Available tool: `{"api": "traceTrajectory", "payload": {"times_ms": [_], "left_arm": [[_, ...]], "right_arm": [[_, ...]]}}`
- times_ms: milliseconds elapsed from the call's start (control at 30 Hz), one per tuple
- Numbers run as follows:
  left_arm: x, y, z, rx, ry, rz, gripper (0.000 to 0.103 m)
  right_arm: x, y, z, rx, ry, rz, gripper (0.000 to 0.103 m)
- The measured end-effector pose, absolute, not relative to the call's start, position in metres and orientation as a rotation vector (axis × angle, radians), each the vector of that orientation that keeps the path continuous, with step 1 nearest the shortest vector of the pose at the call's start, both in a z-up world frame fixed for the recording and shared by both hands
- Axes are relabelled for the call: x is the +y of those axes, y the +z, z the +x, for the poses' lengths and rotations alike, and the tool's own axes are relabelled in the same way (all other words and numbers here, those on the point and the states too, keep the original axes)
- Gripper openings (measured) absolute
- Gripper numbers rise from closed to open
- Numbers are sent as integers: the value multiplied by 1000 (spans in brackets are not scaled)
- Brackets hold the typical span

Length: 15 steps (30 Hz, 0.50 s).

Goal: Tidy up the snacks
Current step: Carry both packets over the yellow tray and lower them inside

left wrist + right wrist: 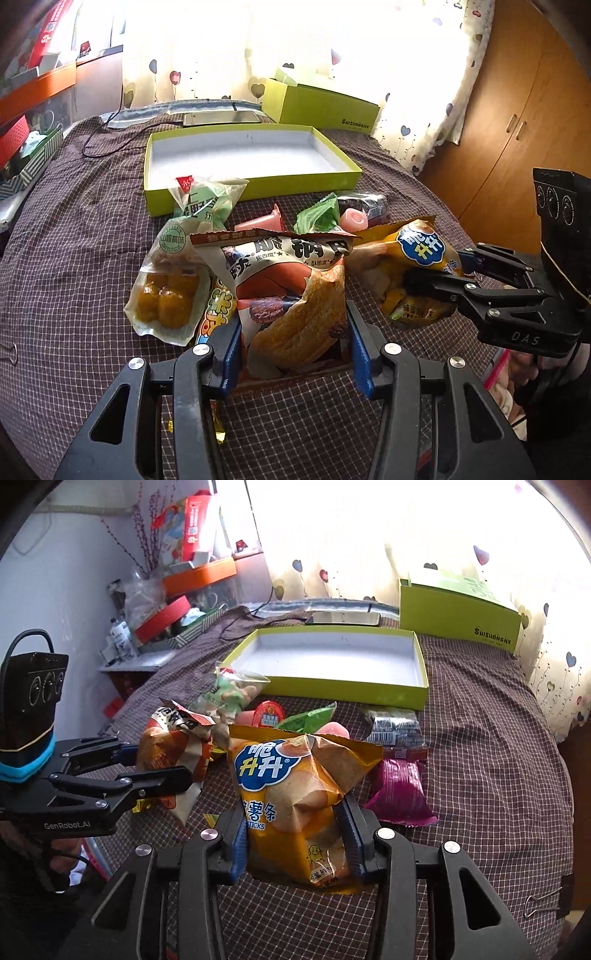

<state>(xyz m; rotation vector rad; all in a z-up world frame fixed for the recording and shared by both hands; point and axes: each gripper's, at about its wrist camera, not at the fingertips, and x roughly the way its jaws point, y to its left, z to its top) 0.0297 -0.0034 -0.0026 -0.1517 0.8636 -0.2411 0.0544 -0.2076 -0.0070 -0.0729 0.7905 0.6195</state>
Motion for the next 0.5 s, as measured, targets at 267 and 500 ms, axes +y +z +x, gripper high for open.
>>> {"api": "traceTrajectory", "payload": {"times_ms": [267,500], "left_arm": [[2,16,45,830,-233,-148,50],[3,33,71,799,-221,-125,50]], "right_arm": [[-205,10,72,756,607,-73,41],[-206,22,100,735,589,-74,41]]}}
